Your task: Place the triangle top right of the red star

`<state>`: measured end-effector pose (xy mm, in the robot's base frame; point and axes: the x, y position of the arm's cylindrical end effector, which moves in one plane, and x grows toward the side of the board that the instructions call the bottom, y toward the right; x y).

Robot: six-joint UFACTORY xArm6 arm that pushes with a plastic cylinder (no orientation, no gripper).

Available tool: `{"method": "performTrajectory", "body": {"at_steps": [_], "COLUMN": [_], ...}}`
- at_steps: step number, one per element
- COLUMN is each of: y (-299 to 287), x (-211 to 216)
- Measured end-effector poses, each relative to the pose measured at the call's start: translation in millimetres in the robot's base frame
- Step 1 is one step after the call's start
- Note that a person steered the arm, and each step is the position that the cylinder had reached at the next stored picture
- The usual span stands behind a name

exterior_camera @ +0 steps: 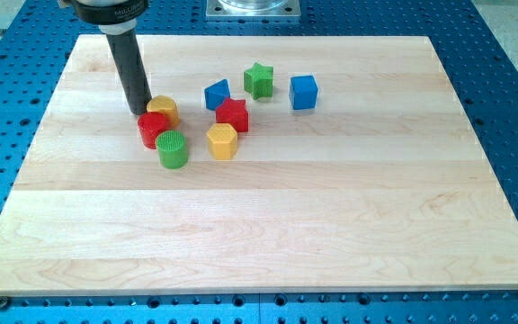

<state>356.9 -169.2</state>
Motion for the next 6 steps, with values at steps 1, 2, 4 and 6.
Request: {"method": "performTrajectory", "body": {"at_steps": [1,2,4,6], "y": [7.1,18.7,70.8,73.0], "x": [-32.1,-69.2,-46.6,-25.8]}}
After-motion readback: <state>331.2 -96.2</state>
